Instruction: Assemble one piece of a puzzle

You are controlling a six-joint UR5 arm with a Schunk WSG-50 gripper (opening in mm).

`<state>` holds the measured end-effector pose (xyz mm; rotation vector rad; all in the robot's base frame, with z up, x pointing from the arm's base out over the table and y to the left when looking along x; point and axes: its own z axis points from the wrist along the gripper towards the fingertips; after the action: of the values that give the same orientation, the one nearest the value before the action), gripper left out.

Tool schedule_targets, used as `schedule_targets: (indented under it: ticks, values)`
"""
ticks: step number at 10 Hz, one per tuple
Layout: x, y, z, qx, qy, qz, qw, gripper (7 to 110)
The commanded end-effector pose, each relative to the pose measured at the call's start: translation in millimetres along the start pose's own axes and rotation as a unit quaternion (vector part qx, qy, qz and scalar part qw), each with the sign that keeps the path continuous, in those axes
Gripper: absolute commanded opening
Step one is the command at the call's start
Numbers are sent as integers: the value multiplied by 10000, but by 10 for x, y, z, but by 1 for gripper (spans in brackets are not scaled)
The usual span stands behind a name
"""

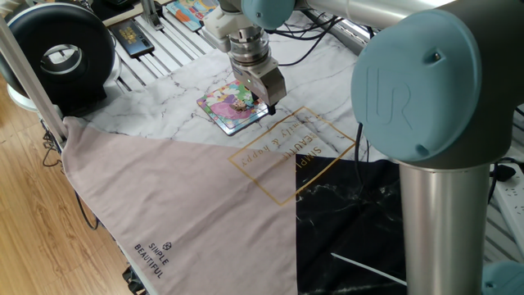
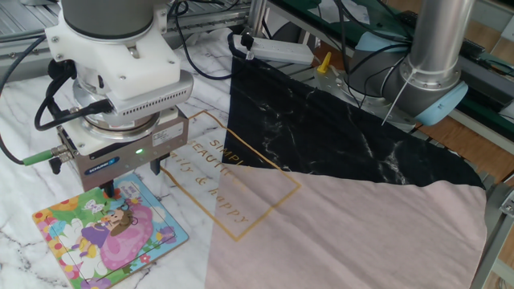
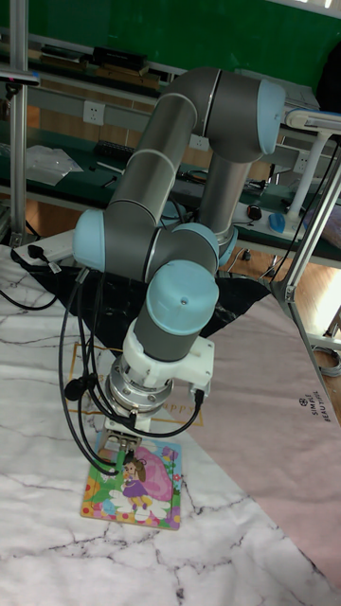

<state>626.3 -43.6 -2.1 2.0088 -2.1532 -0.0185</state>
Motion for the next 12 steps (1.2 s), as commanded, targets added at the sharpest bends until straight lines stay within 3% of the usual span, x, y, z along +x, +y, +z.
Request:
schedule_targets:
  ticks: [1, 12]
  values:
    - [-28, -4, -7, -1, -78, 31, 10000, 66]
    - [-149, -55, -23, 10, -254, 5, 9997, 66]
